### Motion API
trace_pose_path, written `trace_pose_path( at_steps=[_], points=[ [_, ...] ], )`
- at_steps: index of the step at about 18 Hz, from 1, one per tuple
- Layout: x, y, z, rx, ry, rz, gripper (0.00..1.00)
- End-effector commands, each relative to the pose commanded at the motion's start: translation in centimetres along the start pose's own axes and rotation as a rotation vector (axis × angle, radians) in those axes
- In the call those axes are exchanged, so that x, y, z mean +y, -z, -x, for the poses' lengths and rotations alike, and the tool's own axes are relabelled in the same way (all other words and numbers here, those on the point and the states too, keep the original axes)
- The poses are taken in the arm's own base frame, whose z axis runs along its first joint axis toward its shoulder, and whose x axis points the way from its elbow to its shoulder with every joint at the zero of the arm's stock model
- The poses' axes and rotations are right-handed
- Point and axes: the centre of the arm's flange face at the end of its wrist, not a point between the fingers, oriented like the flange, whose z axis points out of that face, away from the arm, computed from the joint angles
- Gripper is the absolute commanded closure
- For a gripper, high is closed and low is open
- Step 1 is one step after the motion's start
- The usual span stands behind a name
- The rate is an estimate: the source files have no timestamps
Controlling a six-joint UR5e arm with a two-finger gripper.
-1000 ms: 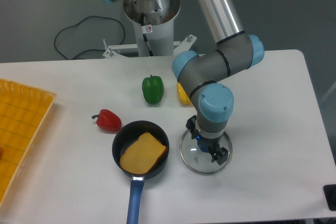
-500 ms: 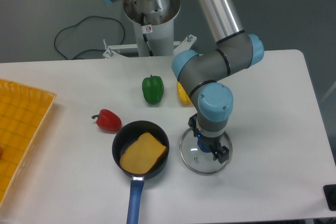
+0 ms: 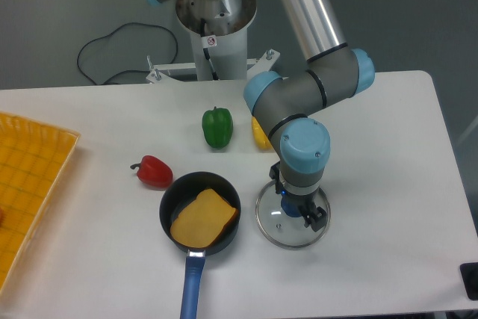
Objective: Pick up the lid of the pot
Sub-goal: 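Close the gripper on the blue knob of the glass lid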
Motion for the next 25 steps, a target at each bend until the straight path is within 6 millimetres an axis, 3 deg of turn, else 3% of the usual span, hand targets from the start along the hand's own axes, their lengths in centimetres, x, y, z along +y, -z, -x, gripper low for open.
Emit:
trace_pose_path(
  at_steps=[25],
  points=[
    [-0.2, -1.7, -0.4, 0.021, 0.0, -0.005, 0.03]
  ],
)
